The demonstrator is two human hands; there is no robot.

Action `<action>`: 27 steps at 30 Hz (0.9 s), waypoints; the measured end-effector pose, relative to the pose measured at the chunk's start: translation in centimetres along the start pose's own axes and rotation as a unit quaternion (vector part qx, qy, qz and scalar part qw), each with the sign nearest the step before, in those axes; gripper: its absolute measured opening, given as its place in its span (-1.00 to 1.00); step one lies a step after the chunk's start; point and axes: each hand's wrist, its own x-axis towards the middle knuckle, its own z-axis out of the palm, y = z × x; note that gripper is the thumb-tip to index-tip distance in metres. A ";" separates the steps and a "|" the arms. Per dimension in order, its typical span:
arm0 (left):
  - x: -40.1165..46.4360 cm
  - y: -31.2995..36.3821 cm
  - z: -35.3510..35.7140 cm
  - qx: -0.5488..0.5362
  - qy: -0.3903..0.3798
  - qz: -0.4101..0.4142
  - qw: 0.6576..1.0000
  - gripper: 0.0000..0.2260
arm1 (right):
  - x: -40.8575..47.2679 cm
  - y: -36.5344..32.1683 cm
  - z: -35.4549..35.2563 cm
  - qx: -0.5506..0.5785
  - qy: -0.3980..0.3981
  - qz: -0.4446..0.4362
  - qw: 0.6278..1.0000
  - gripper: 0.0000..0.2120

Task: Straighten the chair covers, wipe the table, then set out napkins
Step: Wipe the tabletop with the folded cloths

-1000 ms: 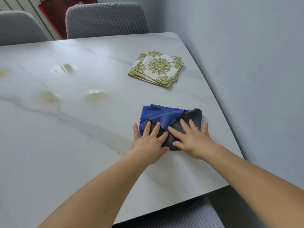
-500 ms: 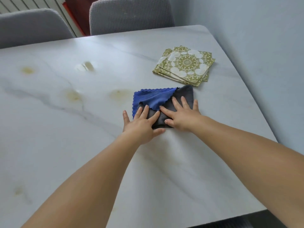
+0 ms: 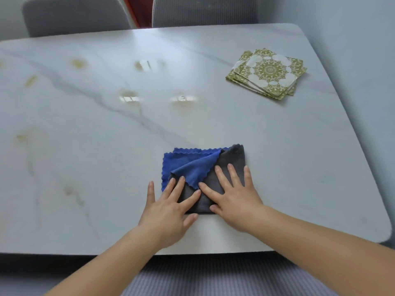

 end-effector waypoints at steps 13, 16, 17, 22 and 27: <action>2.4 3.9 -1.5 -0.004 -0.005 -0.011 1.000 -0.49 | -0.2 4.2 1.9 0.034 0.039 0.028 0.998 -0.45; 5.2 6.6 -3.0 -0.012 -0.005 -0.004 1.000 -0.49 | -0.4 7.3 2.0 0.040 0.025 0.071 0.996 -0.45; 5.7 7.3 -3.2 -0.009 -0.006 0.000 1.000 -0.49 | -0.8 7.9 2.3 0.044 0.022 0.083 0.995 -0.45; 3.5 9.8 -1.9 0.011 -0.006 0.048 0.999 -0.49 | -5.2 7.9 4.7 0.042 0.011 0.085 0.995 -0.43; -1.4 9.2 0.4 0.029 -0.017 0.059 0.998 -0.49 | -7.7 4.8 5.8 0.003 0.010 0.010 1.000 -0.41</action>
